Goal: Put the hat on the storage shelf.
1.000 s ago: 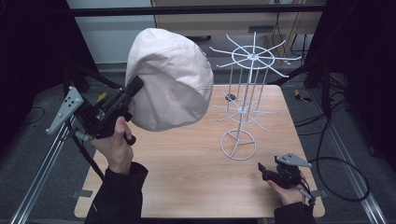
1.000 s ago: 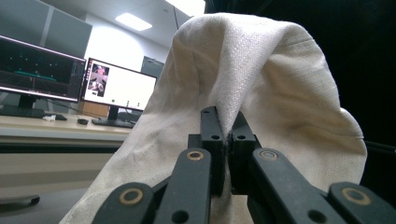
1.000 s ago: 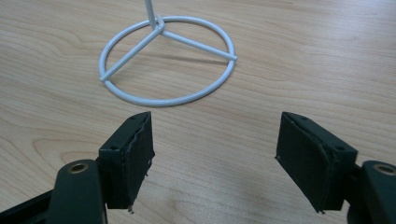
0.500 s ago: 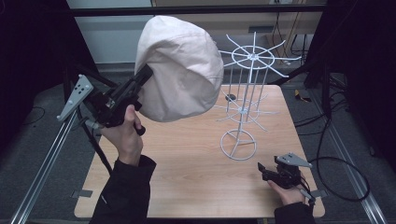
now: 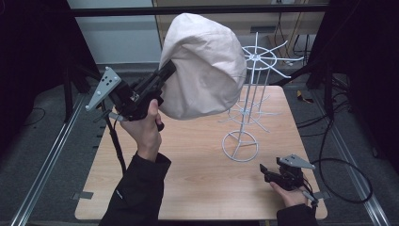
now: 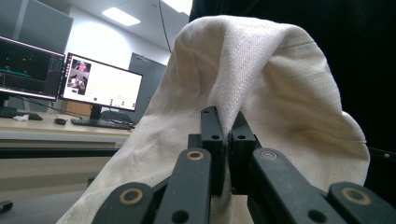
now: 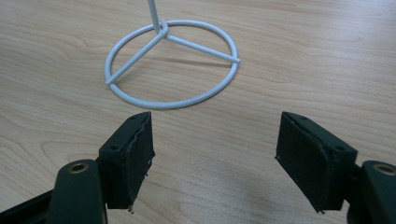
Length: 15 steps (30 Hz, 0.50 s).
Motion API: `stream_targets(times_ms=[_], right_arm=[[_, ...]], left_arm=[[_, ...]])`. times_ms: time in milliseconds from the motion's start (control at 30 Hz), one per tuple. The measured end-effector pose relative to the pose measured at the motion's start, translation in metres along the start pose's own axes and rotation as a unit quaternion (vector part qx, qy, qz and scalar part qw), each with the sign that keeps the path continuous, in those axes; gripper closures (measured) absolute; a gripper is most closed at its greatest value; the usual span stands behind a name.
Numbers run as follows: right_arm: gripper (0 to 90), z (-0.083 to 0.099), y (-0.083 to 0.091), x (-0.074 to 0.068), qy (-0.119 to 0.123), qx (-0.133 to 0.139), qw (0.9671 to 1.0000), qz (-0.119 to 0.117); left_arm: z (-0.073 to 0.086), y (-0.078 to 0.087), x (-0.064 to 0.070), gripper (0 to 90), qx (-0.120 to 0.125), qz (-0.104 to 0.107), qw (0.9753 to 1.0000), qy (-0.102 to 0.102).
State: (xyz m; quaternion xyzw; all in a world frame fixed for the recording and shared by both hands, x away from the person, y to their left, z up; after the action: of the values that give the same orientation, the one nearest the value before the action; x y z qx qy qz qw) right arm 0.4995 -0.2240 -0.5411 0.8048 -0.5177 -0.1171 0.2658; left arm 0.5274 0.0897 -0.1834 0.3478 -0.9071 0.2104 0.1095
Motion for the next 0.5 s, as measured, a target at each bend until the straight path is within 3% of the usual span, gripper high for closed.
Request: stream_targets(times_ms=[500], right_arm=[[27.7, 0.0, 0.0, 0.0, 0.001, 0.0, 1.0, 0.001]], left_arm=[[0.024, -0.006, -0.017, 87.7, -0.026, -0.014, 0.9995, 0.012]])
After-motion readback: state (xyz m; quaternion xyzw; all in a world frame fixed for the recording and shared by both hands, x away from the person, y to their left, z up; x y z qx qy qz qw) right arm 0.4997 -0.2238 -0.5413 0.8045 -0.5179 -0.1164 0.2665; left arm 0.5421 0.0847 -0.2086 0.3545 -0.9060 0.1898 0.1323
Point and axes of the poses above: each handheld gripper's, and its own axes: y roughly backward along the jaws, z roughly out of its underside, x roughly to its right, the point moved 10 cm from there along -y, roughly forward along the jaws, and after that the axes turned 10 degrees about y, right-handed, at the moved point
